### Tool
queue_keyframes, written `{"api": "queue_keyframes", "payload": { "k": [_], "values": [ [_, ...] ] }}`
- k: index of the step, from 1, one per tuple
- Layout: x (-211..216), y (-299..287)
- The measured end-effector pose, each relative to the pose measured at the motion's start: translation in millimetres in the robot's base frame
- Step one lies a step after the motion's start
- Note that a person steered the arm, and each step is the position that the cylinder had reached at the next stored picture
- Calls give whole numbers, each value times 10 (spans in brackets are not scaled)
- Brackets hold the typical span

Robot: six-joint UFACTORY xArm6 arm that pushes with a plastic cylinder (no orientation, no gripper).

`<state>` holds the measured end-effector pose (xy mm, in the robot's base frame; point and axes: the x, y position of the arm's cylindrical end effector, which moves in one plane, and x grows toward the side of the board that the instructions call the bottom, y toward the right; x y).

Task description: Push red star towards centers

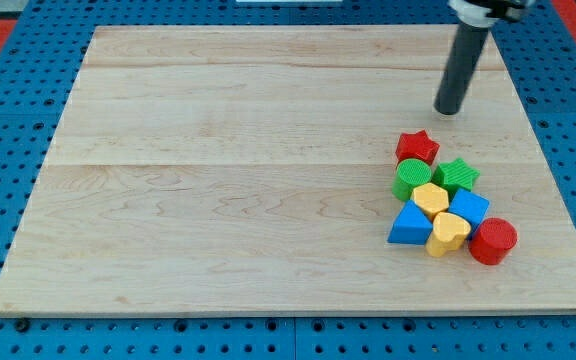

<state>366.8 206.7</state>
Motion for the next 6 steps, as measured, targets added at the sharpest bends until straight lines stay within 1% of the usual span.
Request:
{"api": "queue_keyframes", "payload": {
  "k": [1, 3, 4, 6],
  "values": [
    [290, 17],
    [716, 16],
    [803, -110],
    [629, -788]
  ]
}}
